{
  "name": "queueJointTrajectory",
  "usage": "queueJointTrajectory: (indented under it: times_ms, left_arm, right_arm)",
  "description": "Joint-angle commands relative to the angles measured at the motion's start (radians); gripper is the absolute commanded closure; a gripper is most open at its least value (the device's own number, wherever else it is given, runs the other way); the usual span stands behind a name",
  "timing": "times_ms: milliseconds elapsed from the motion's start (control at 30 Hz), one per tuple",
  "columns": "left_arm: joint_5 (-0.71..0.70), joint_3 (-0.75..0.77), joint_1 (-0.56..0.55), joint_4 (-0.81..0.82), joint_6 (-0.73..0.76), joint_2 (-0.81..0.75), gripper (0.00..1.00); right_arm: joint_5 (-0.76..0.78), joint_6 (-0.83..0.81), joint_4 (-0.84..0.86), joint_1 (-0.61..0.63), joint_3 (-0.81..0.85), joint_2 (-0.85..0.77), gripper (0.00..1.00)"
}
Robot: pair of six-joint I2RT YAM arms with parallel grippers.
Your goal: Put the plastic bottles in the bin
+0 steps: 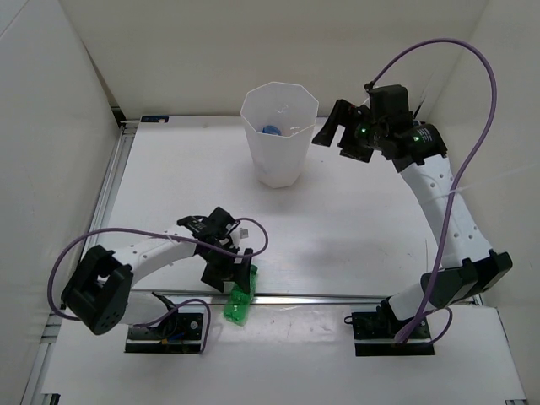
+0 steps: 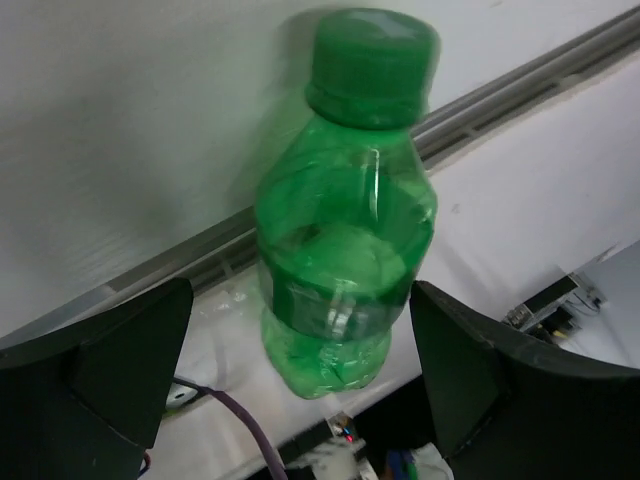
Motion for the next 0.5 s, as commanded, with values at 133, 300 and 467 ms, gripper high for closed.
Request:
queueJointTrajectory:
  times_ms: [133, 300, 467]
  left_arm:
    - [-0.010, -0.021, -0.065, 0.087, -0.019, 0.144, 0.00]
    - [0.020, 0.070, -0.105, 0.096, 0.014, 0.306, 0.11]
    - [0.014, 0.212, -0.105, 0.053, 0.025, 0.379, 0.67]
  right_arm:
    - [-0.026, -0.040, -0.021, -0.063, -0.002, -0.081, 0.04]
    - [-0.045, -0.049, -0.030, -0.103, -0.050, -0.139, 0.04]
    - [-0.057, -0.058, -0.040, -0.138, -0.085, -0.176, 0.04]
